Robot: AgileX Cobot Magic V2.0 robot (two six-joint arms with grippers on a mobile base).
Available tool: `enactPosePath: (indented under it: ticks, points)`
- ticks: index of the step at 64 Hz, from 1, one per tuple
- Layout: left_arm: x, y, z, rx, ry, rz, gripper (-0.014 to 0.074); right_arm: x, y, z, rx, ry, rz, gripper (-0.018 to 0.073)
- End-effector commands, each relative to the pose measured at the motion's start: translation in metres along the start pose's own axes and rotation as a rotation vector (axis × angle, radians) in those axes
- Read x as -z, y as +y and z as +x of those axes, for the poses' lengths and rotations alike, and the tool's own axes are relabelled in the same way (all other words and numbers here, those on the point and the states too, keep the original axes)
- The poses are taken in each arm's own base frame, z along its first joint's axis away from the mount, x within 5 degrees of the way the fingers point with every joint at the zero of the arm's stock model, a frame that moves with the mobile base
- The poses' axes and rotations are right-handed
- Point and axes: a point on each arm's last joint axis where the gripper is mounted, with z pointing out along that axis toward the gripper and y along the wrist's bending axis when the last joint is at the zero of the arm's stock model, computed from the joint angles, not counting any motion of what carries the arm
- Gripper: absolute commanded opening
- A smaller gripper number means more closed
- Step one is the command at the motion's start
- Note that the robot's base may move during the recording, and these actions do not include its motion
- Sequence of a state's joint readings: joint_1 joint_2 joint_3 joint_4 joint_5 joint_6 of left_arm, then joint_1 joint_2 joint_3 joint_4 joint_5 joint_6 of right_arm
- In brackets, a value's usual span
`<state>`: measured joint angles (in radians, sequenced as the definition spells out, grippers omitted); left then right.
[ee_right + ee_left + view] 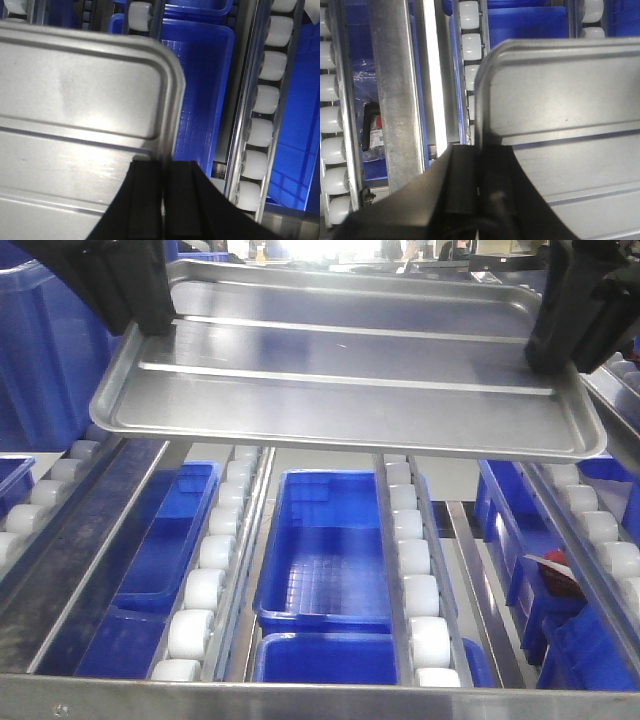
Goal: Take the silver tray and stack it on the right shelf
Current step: 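Hold the lifted silver tray level with both grippers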
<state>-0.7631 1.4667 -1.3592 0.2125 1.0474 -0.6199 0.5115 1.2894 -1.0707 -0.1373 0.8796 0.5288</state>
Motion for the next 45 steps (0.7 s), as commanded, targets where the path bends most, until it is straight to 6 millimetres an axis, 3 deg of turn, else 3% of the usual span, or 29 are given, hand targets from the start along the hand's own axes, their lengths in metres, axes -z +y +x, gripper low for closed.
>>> enactPosePath:
  ticks: [1,45]
  points:
    - [0.0194,0.0019,-0.0069,-0.016,-0.08,0.006,-0.0093,0.0189,0.0,-0.0106,0.033,-0.101,-0.019,0.0057]
    - [0.0194,0.0019,-0.0069,-0.016,-0.08,0.006,-0.0093,0.0189,0.0,-0.0106,0.033,-0.101,-0.019,0.0057]
